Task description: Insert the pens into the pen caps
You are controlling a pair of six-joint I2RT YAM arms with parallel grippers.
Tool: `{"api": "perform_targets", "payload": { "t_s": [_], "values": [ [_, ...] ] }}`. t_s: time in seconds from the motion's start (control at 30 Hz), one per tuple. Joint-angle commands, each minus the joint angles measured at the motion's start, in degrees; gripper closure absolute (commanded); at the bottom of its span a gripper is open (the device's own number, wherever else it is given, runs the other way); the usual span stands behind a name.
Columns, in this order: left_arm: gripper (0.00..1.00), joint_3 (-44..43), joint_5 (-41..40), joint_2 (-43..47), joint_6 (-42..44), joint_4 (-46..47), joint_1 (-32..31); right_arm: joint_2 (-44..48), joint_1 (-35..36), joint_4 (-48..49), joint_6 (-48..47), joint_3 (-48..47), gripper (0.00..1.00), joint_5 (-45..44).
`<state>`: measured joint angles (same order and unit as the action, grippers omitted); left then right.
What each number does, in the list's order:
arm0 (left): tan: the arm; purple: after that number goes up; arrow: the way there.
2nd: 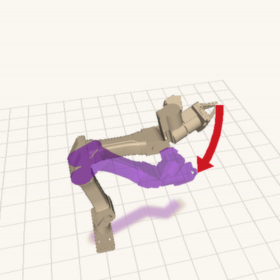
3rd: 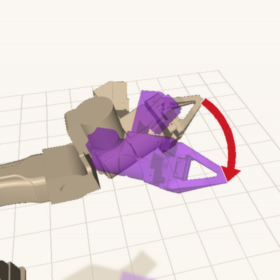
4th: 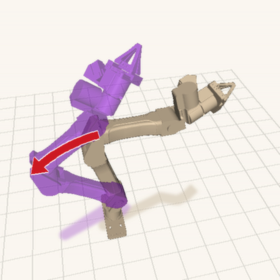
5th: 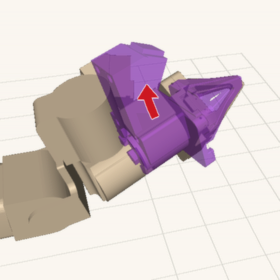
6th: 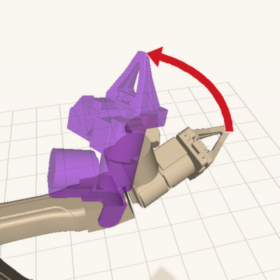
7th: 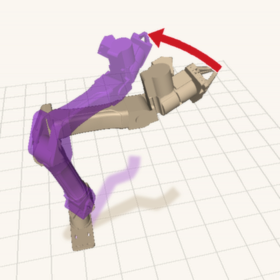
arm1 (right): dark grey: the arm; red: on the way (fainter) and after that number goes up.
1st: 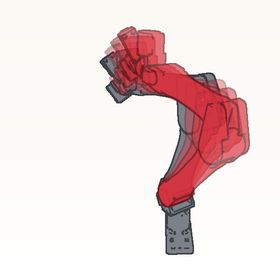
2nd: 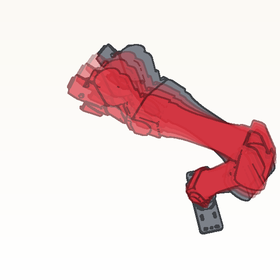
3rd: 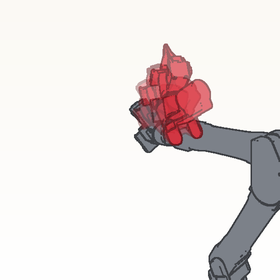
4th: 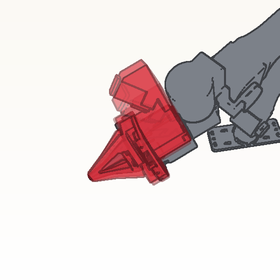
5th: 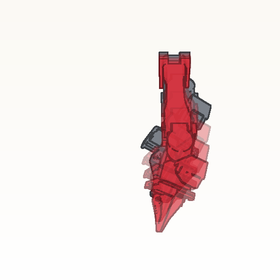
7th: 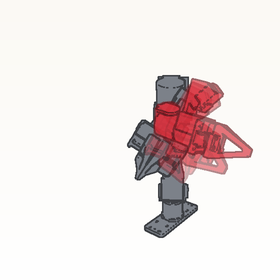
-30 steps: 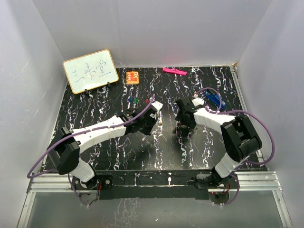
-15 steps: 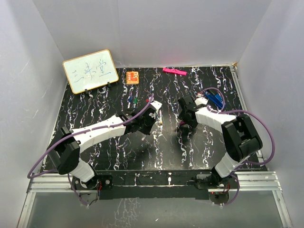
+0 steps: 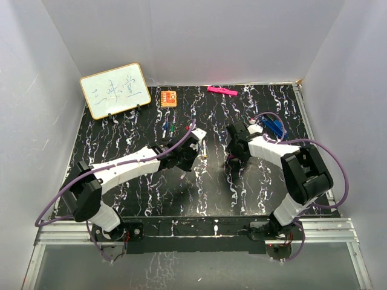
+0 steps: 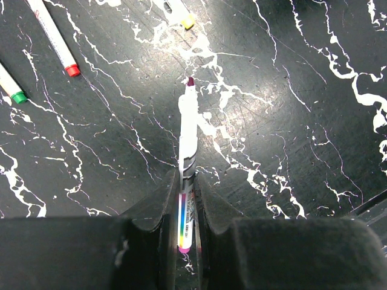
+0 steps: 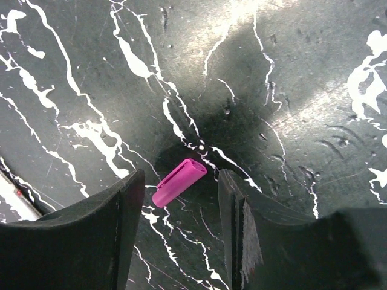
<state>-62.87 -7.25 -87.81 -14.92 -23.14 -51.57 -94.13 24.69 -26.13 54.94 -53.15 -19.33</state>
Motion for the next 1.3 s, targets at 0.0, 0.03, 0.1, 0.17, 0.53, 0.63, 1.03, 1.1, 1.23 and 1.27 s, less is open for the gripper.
{"api": "perform_targets", "payload": {
  "t_s": [0.0, 0.03, 0.1, 0.17, 0.53, 0.63, 1.03, 1.1, 1.23, 1.27],
  "values": [
    [1.00, -0.32, 0.21, -0.10, 0.42, -0.25, 0.25, -1.37, -0.03, 2.95, 0.40, 0.17, 0.51, 2.10],
    [1.00, -0.40, 0.15, -0.19, 0.37, -0.22, 0.32, -1.72, -0.05, 3.07, 0.23, 0.18, 0.52, 2.29],
    [1.00, -0.57, 0.01, -0.17, 0.40, -0.35, 0.37, -2.52, -0.03, 3.25, -0.04, 0.07, 0.53, 2.40],
    [1.00, -0.62, -0.13, -0.06, 0.37, -0.33, 0.34, -3.31, -0.05, 3.21, -0.53, -0.18, 0.57, 2.69],
    [1.00, -1.24, -0.49, -0.25, 0.65, -0.30, 0.58, -5.27, 0.17, 0.28, -4.09, 0.03, 0.70, 1.56],
    [1.00, -1.46, -0.48, -0.38, 0.77, -0.16, 0.61, -7.62, 0.65, -1.19, -5.84, 0.41, 0.68, 1.36],
    [1.00, -1.70, -0.47, -0.53, 1.03, 0.24, 0.97, -6.82, 2.60, -3.61, -5.89, 4.51, 0.70, 2.19],
    [1.00, -1.64, -0.52, -0.29, 0.94, 0.27, 1.04, -6.66, 3.35, -4.42, -5.87, 4.83, 0.70, 2.42],
    [1.00, -1.71, -1.00, 0.26, 0.99, 0.58, 1.20, -6.59, 5.66, -5.96, -5.89, 5.50, 0.71, 2.85],
    [1.00, -1.73, -1.06, 0.35, 1.03, 0.69, 1.30, -6.76, 6.37, -6.30, -5.89, 5.46, 0.71, 2.85]
  ]
}}
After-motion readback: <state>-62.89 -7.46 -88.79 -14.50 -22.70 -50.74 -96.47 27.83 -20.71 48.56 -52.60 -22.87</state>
